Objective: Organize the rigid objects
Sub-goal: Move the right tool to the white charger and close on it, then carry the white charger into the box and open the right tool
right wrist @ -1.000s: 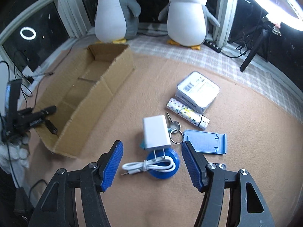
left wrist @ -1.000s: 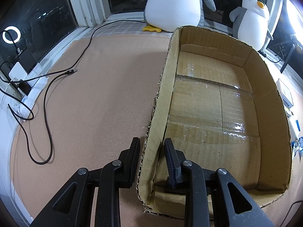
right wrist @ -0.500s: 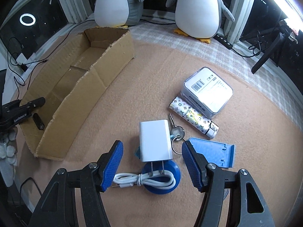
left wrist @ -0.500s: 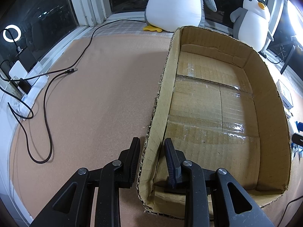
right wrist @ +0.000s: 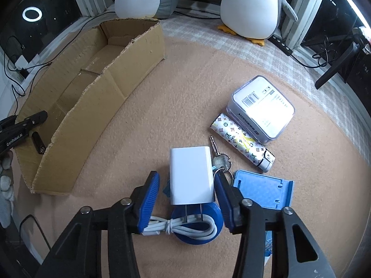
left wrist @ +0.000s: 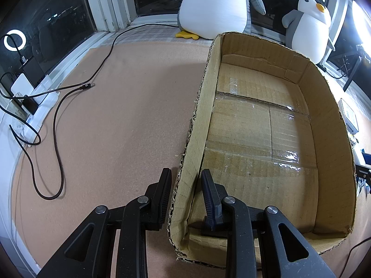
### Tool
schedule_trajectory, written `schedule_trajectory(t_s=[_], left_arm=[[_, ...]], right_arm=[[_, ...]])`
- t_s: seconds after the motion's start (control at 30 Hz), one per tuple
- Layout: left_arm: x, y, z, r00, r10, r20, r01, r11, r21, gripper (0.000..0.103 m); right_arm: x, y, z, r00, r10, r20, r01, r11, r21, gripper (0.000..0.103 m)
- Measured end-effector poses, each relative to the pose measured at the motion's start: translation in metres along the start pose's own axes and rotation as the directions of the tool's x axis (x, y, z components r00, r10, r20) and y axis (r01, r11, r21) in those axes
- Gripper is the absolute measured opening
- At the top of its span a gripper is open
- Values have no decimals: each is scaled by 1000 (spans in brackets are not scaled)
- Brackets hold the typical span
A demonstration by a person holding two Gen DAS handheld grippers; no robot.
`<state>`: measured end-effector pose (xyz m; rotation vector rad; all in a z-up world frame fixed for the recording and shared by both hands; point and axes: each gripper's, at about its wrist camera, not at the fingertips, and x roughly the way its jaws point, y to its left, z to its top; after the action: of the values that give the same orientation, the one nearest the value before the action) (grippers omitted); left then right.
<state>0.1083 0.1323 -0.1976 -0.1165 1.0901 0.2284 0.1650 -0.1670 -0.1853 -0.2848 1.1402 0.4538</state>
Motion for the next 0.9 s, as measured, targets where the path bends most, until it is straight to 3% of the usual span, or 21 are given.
schedule_trajectory(t_s=[0.07,0.4,0.9], left_arm=[[0,0,0,1000,1,1,-1,1000,1,29],[0,0,0,1000,0,1,0,1000,0,29],[0,0,0,1000,-1,1,1,1000,-2,29]], right_arm=[[0,-1,-1,1000,-1,-2,1,1000,3,32],[-6,-8,-5,999,33,15,-34,999,42,32],[-58,-4,4,986,95,140,-107,991,76,32]])
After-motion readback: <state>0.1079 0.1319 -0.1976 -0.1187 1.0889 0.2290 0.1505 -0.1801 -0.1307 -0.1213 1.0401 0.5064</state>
